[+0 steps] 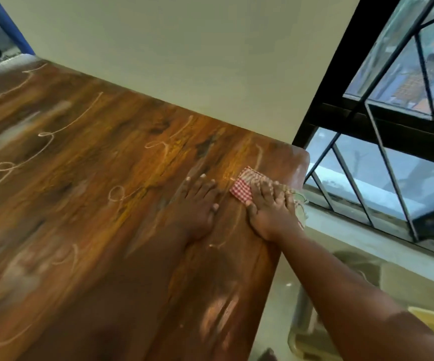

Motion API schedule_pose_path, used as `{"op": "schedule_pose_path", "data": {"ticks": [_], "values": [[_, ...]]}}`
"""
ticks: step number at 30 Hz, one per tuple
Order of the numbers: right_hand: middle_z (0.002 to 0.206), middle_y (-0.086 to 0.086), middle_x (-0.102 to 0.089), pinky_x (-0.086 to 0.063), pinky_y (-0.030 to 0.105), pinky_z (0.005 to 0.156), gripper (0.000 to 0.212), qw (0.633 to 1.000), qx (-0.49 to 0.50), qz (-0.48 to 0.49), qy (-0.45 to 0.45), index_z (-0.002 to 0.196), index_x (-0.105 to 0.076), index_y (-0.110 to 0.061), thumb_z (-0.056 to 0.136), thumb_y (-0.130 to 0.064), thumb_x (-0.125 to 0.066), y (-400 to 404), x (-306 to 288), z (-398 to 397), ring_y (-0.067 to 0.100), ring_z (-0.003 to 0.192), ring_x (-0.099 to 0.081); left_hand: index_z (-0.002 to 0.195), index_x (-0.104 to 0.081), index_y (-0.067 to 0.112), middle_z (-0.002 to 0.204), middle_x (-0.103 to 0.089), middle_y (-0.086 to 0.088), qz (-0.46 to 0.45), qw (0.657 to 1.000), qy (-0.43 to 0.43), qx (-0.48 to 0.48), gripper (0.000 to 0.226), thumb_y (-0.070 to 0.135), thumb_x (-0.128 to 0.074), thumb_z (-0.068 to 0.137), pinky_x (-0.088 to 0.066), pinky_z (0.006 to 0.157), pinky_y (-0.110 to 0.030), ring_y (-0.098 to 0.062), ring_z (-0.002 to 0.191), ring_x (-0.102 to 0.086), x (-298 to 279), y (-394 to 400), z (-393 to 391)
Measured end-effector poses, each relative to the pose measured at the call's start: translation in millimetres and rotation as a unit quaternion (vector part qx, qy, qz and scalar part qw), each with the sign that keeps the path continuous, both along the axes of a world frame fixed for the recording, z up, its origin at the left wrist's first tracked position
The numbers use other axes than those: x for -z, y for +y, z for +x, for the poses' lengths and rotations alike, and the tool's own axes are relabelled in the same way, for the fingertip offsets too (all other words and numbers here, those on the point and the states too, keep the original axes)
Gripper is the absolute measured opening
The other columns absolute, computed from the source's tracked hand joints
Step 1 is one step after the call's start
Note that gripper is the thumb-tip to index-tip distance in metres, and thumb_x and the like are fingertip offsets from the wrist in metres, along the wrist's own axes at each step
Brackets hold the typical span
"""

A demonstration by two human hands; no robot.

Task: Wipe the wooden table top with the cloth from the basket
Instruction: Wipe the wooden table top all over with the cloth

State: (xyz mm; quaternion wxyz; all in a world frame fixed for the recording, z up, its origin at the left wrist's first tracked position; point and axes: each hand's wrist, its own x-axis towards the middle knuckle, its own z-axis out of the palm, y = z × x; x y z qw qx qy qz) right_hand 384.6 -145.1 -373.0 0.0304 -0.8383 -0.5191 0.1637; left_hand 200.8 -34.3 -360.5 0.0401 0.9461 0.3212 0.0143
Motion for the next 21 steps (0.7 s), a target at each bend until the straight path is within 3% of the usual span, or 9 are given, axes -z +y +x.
{"op": "schedule_pose_path", "data": {"ticks": [4, 7, 9, 12, 14, 16, 18, 21], "values": [[0.156, -0.004, 0.017, 0.020, 0.046, 0.111, 0.057, 0.999, -0.025, 0.024, 0.032, 0.148, 0.015, -0.040, 0.098, -0.053, -0.010, -18, -5, -9, 0.032, 0.143, 0.015, 0.153, -0.018, 0.022, 0.162, -0.006, -0.001, -0.019, 0.999, 0.028, -0.011, 0.055, 0.041, -0.022, 0.101, 0.011, 0.118, -0.042, -0.018, 0.148, 0.011, 2, 23, 30], [0.148, -0.009, 0.036, 0.037, 0.035, 0.099, 0.058, 0.996, -0.070, 0.013, 0.051, 0.139, 0.032, -0.044, 0.095, -0.056, -0.004, -50, -4, -38, 0.021, 0.134, 0.037, 0.155, -0.004, 0.021, 0.162, 0.005, 0.000, -0.046, 0.997, 0.037, -0.040, 0.057, 0.040, -0.019, 0.103, 0.012, 0.118, -0.041, -0.017, 0.147, 0.017, 3, 32, 49], [0.139, -0.016, 0.046, 0.041, 0.031, 0.094, 0.056, 0.995, -0.080, -0.003, 0.064, 0.131, 0.040, -0.047, 0.095, -0.057, -0.001, -59, -4, -43, 0.016, 0.128, 0.046, 0.154, 0.001, 0.022, 0.162, 0.009, 0.002, -0.064, 0.996, 0.040, -0.048, 0.058, 0.040, -0.017, 0.103, 0.012, 0.118, -0.041, -0.016, 0.146, 0.019, 4, 37, 54], [0.140, -0.018, 0.045, 0.038, 0.031, 0.098, 0.056, 0.995, -0.083, 0.008, 0.053, 0.132, 0.039, -0.047, 0.097, -0.054, -0.003, -52, -5, -32, 0.015, 0.132, 0.041, 0.154, 0.005, 0.023, 0.160, 0.013, 0.004, -0.084, 0.994, 0.046, -0.049, 0.058, 0.042, -0.015, 0.103, 0.012, 0.118, -0.039, -0.014, 0.145, 0.022, 3, 40, 53], [0.149, -0.012, 0.031, 0.032, 0.033, 0.104, 0.056, 0.996, -0.063, 0.043, 0.035, 0.141, 0.028, -0.046, 0.097, -0.053, -0.006, -39, -3, -13, 0.020, 0.141, 0.026, 0.153, 0.007, 0.024, 0.160, 0.015, 0.004, -0.087, 0.994, 0.052, -0.049, 0.058, 0.042, -0.014, 0.103, 0.012, 0.118, -0.039, -0.013, 0.145, 0.021, 1, 41, 54], [0.157, -0.003, 0.012, 0.017, 0.040, 0.114, 0.061, 0.998, -0.009, 0.052, 0.017, 0.150, 0.013, -0.037, 0.096, -0.055, -0.008, -15, 1, 19, 0.025, 0.145, 0.013, 0.153, 0.009, 0.024, 0.160, 0.015, 0.004, -0.093, 0.993, 0.058, -0.048, 0.058, 0.041, -0.014, 0.103, 0.011, 0.118, -0.039, -0.013, 0.145, 0.021, 0, 42, 54], [0.160, 0.002, 0.011, 0.008, 0.046, 0.117, 0.063, 0.999, 0.032, 0.029, 0.001, 0.151, 0.012, -0.032, 0.097, -0.055, -0.011, 21, 2, 62, 0.026, 0.145, 0.014, 0.153, 0.011, 0.024, 0.160, 0.016, 0.004, -0.093, 0.993, 0.061, -0.045, 0.058, 0.041, -0.014, 0.103, 0.010, 0.118, -0.040, -0.014, 0.145, 0.021, 0, 42, 54], [0.160, 0.000, 0.010, 0.008, 0.049, 0.116, 0.058, 0.999, 0.011, 0.007, -0.034, 0.151, 0.010, -0.031, 0.100, -0.048, -0.011, 70, -5, 118, 0.024, 0.145, 0.015, 0.152, 0.012, 0.024, 0.159, 0.017, 0.005, -0.095, 0.993, 0.059, -0.040, 0.058, 0.041, -0.013, 0.103, 0.011, 0.118, -0.039, -0.014, 0.145, 0.022, 1, 44, 52]]}}
